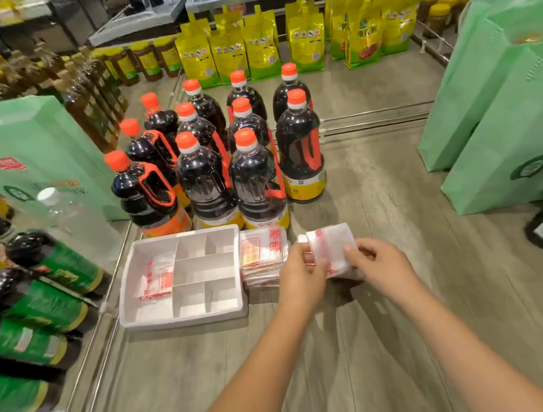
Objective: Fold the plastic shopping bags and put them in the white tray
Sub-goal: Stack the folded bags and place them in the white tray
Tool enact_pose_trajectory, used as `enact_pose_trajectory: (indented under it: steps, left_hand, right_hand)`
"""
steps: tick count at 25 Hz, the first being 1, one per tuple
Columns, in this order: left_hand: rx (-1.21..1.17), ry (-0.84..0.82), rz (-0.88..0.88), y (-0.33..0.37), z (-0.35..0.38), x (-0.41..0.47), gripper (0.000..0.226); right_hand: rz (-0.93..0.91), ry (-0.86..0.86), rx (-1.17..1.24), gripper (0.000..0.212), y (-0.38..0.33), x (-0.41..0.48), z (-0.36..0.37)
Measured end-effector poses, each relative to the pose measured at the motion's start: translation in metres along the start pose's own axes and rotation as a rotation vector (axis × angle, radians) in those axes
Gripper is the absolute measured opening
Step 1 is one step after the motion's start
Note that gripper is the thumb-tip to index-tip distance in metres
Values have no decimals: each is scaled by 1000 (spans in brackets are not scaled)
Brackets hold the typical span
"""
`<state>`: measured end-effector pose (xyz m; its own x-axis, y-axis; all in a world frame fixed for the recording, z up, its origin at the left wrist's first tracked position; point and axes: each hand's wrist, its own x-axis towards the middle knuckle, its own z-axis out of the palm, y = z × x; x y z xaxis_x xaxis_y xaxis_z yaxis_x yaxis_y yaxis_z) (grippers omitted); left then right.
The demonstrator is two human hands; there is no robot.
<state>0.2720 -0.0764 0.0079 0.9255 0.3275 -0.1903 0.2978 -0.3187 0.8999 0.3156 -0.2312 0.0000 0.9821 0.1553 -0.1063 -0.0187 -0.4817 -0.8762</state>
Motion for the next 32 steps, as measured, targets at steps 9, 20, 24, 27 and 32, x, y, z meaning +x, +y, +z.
enact_pose_trajectory:
  steps: [9, 20, 24, 27, 32]
  left_hand:
    - [-238, 228, 74, -47, -139, -48, 22]
    - [49, 314, -10, -129, -293, -37, 14]
    - [299, 206, 112, -137, -301, -20, 35]
    - [459, 172, 228, -146, -301, -5, 29]
    - [606, 159, 216, -157, -301, 5, 9]
  right_hand:
    - [-59, -279, 193, 16, -98, -50, 101]
    - [41, -128, 33, 12, -159, -56, 295]
    - [-103, -14, -266, 14, -169, -51, 303]
    - [-133, -41, -411, 16, -169, -46, 306]
    - [-215, -80, -624, 38, -169, -46, 301]
